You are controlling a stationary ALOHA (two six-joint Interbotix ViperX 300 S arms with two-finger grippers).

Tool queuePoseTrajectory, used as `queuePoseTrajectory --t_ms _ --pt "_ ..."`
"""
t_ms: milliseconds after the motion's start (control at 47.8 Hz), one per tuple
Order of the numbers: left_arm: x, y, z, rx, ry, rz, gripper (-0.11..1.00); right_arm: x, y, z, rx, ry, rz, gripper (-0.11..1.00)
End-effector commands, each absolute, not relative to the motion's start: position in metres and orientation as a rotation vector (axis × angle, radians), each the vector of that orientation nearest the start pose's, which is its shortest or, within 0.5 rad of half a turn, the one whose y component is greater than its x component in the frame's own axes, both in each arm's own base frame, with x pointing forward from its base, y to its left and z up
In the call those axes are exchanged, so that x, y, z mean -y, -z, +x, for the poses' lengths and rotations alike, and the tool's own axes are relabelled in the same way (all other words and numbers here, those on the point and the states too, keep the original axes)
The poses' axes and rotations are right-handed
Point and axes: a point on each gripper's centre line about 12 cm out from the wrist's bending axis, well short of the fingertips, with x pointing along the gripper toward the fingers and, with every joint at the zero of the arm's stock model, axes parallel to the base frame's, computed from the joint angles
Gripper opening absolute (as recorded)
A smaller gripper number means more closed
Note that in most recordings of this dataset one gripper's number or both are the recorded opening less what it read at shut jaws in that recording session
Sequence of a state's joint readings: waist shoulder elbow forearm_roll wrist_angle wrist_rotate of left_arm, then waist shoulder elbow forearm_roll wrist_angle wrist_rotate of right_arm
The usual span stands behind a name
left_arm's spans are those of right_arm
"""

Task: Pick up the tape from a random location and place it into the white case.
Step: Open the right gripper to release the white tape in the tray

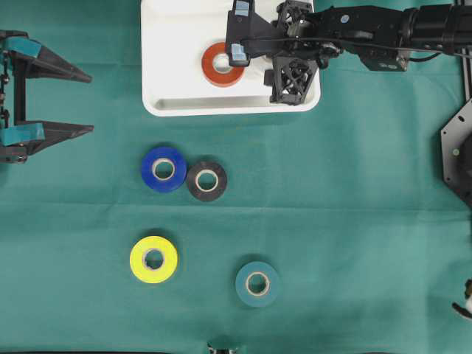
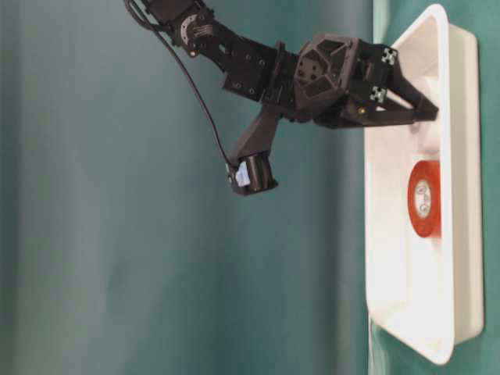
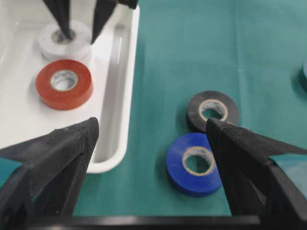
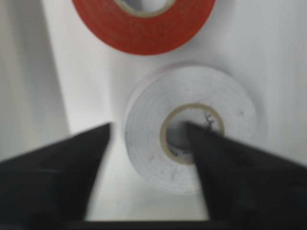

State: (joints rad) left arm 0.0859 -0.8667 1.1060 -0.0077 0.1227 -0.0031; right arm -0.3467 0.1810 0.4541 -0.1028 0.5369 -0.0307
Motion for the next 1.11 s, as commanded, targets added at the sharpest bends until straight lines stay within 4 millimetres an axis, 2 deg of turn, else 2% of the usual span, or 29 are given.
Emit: queuePoseTrajectory --t_ms 0,63,126,251,377,753,858,942,1088 --pt "-0.019 -0.26 0.214 -0.341 -0.088 -0.027 0.99 0.144 -0.137 0.376 -1.147 0.292 0.062 0.75" --pt "-0.019 -0.26 0.214 -0.341 -0.088 -0.029 0.99 0.144 -0.14 0.376 -1.143 0.293 0.06 0.88" --pt "-0.019 -0.26 0.214 -0.341 -0.088 -0.029 0.99 0.144 -0.143 0.376 -1.135 0.294 0.058 0.92" --pt "-0.019 -0.26 0.214 -0.341 -0.088 -0.029 0.99 0.143 -0.15 0.375 -1.129 0.296 0.056 0.89" --pt "-0.019 -0.26 0.214 -0.341 -0.088 -0.029 0.99 0.144 -0.169 0.373 -1.128 0.303 0.054 0.9" --pt "-0.019 -0.261 0.214 -0.338 -0.088 -0.027 0.99 0.146 -0.273 0.355 -1.093 0.362 -0.015 0.9" --pt "-0.019 -0.261 0.214 -0.338 -0.088 -0.027 0.99 0.146 -0.294 0.35 -1.077 0.381 -0.029 0.9" --pt "-0.019 -0.26 0.214 -0.34 -0.088 -0.027 0.99 0.146 -0.304 0.347 -1.062 0.386 -0.034 0.9" --pt "-0.019 -0.26 0.214 -0.34 -0.088 -0.027 0.99 0.144 -0.304 0.348 -1.06 0.384 -0.032 0.9"
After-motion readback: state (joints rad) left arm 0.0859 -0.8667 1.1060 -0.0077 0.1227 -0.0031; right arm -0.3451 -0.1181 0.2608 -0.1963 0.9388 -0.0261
